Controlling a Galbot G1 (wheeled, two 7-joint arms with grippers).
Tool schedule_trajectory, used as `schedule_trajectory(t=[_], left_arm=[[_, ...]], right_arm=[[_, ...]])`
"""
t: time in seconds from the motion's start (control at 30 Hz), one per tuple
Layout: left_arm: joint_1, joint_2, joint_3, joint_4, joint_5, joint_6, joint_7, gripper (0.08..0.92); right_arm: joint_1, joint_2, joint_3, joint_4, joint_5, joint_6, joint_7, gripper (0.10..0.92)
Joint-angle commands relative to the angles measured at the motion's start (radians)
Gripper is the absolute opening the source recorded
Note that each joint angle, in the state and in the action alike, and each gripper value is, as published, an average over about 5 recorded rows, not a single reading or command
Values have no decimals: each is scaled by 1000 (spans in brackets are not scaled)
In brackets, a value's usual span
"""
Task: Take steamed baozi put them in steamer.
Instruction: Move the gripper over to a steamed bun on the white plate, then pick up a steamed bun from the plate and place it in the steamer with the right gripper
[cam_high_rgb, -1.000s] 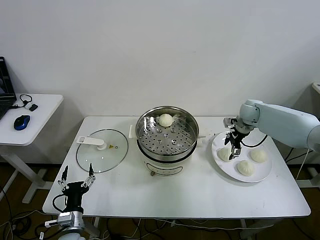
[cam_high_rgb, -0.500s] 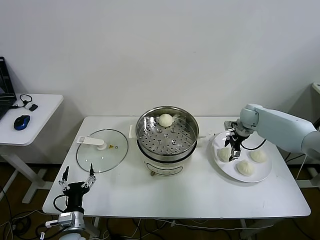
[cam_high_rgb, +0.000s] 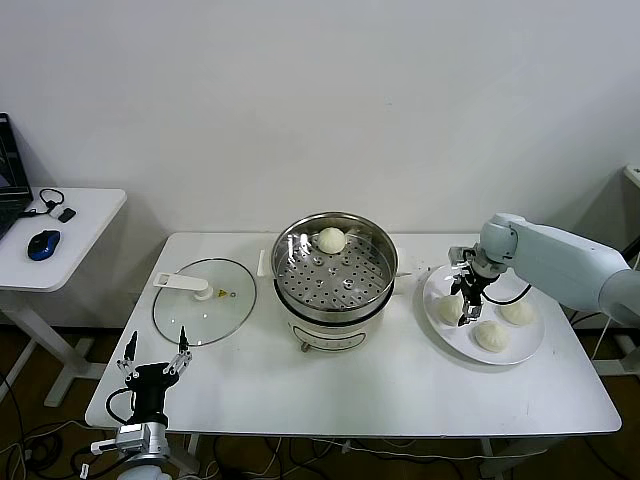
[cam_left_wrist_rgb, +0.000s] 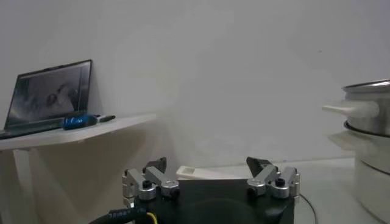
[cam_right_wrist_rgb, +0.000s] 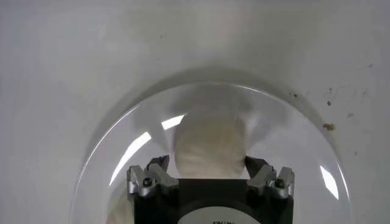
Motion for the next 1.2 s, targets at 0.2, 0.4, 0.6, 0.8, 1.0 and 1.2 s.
schedule_trajectory(t=[0.2,0.4,0.6,0.8,1.0,1.2], left_arm=[[1,-2,0,-5,-1,1,0,823],[0,-3,2,-10,-1,3,1,823],[1,-4,14,-19,0,3,1,823],[3,-3,27,-24,-1,1,1,823],[12,-3,33,-51,-4,4,3,823],[14,0,26,-63,-11,9,5,823]], right_arm=[[13,-18,6,30,-2,-5,3,685],[108,-56,-62,123,54,-17,2,672],[348,-76,-236,258,188,-31,0,661],[605,-41,-401,400,322,-52,-5,654],[740,25,-431,455,425,-70,-11,653],[737,114,-373,450,490,-97,3,653]])
